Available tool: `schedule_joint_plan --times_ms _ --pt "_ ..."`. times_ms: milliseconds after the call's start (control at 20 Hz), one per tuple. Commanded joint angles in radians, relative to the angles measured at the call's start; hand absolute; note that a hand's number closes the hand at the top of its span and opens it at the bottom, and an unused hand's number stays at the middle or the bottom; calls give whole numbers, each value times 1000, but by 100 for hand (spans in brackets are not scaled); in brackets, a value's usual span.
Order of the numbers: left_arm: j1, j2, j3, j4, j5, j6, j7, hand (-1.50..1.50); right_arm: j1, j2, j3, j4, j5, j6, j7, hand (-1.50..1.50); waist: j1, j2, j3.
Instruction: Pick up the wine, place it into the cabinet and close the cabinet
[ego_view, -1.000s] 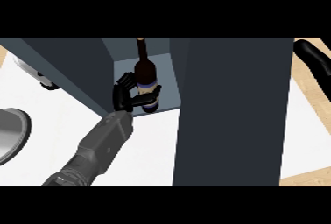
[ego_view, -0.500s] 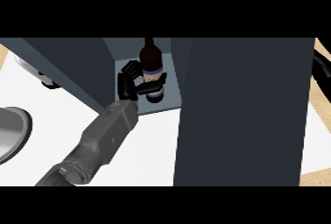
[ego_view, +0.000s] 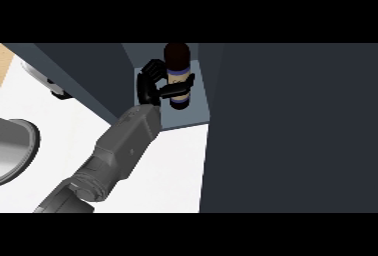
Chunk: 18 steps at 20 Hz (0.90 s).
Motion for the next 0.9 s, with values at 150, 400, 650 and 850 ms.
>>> schedule_joint_plan --times_ms 150,400,650,850 --pt "-66 0 28 40 24 10 78 150 19 -1 2 -22 -7 10 -9 -150 9 5 0" --pt "-80 32 28 61 15 9 61 150 22 -6 -26 -33 -15 18 -29 -150 10 11 1" --pt "-116 55 -84 123 -102 131 68 150 25 -4 -25 -23 -24 21 -24 -150 3 12 4" --pt "-100 82 -112 124 -132 193 62 150 18 0 -21 -2 -32 28 -29 -150 8 21 2"
